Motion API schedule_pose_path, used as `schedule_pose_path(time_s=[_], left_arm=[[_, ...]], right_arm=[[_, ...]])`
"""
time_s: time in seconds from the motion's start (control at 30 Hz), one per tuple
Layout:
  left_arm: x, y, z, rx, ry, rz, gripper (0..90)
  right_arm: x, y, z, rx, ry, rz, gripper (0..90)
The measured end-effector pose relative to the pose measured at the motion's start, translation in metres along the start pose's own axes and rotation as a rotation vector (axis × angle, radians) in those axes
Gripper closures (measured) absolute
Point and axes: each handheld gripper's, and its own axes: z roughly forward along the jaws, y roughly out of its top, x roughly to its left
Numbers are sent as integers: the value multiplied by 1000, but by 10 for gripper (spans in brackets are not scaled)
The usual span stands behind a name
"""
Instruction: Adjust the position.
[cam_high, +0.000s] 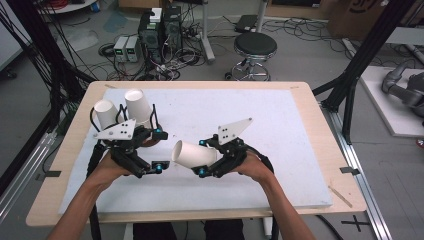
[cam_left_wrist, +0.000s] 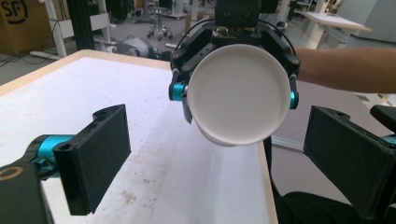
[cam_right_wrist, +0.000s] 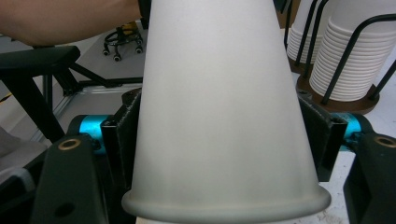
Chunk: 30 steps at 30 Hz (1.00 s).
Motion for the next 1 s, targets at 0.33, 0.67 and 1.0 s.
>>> schedule_pose_path(time_s=[0.33,0.67,1.0], left_arm=[[-4,17,-2,210,39,68,72],[-7,45,7,513,21,147,72],[-7,59,21,757,36,204,73]], right_arm=[[2,0,-1,31,-15,-5,286],[4,2,5,133,-38,-13,286],[7,3,14,295,-79,-26,286]])
